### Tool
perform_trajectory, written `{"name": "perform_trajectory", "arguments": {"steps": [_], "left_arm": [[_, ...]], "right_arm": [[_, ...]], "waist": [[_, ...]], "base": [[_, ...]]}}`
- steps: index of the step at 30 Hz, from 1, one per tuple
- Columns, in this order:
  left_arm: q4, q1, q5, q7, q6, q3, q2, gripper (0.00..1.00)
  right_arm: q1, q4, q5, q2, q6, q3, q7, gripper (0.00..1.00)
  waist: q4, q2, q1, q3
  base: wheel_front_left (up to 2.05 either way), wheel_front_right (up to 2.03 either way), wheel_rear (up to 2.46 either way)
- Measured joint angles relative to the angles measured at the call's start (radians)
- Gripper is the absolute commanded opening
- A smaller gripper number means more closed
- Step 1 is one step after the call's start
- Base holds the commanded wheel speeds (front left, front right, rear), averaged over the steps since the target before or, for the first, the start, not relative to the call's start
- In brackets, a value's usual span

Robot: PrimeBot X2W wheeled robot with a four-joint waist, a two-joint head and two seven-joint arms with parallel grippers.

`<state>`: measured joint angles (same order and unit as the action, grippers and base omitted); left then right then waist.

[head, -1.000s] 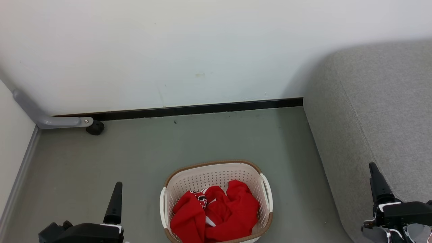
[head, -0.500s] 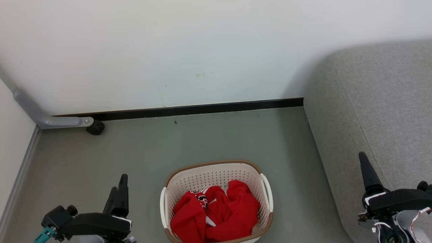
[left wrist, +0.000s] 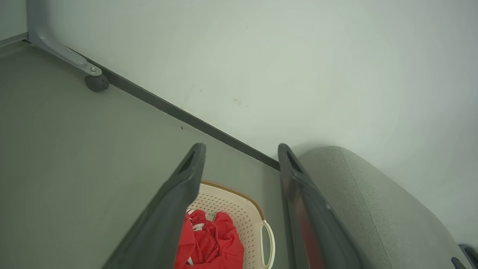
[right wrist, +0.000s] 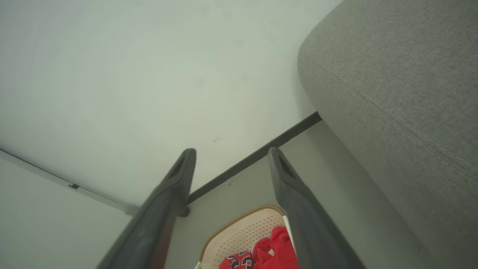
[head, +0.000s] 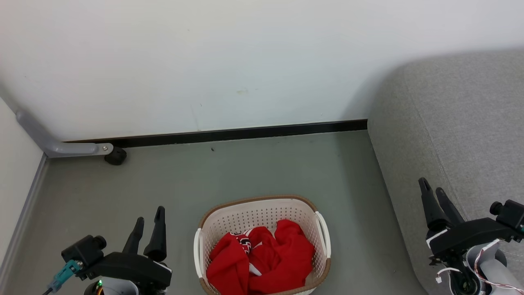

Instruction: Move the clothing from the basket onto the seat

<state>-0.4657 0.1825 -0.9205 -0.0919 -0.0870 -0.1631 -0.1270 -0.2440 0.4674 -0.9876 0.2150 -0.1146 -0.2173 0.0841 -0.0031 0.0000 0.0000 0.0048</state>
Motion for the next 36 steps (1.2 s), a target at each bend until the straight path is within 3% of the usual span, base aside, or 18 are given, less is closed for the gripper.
{"name": "perform_trajectory", "arguments": {"steps": [36], "left_arm": [[0.002,0.030,0.556,-0.132,0.094,-0.056,-0.016,1.00]], "right_arm": [[-0.155,0.142,0.423,0.099,0.005,-0.208,0.139,1.00]], "waist": [[-0.005,0.0000,0.0000,0.006]], "base": [[0.00,0.00,0.00]]}}
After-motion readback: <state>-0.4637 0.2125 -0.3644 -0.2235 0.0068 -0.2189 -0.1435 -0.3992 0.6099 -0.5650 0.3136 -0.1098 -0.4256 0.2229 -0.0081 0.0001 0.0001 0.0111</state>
